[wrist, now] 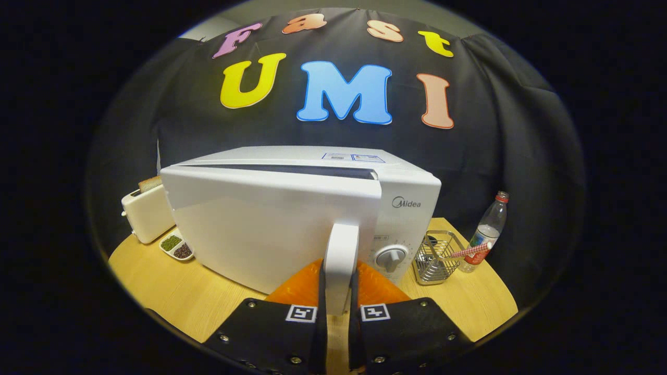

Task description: Open the microwave, put the food inside, and close the microwave door.

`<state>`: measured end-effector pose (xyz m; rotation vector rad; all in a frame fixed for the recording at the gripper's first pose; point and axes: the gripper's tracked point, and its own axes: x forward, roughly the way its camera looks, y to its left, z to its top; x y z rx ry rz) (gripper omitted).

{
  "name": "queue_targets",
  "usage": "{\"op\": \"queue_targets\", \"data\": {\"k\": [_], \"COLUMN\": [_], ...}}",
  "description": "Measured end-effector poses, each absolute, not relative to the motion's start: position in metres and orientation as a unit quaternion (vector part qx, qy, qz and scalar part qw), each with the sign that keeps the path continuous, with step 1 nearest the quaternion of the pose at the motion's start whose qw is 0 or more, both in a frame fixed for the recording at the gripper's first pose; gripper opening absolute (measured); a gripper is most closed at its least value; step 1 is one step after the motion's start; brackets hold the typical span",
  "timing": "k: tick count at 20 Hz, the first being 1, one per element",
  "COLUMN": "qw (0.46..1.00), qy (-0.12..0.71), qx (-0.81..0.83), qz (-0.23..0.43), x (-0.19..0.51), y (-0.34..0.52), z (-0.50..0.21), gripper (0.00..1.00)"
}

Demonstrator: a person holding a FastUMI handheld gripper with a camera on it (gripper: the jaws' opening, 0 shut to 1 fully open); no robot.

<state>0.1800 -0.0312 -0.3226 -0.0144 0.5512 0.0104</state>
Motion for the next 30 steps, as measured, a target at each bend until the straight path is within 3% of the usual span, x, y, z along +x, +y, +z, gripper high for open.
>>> {"op": "queue_targets", "data": {"k": [3,7,30], "qw": [0.959,0.956,0.951], "qy": [0.282,0.291,0.295], "qx": [-0.002,0.005,-0.002], "qz": [0.011,0.032,0.089], "x": [0.160,0.130,0.000], "y": [-0.023,-0.008,0.107], "z": [-0.320,-0.313,-0.296], "gripper": [0.16,0.25,0.25]}}
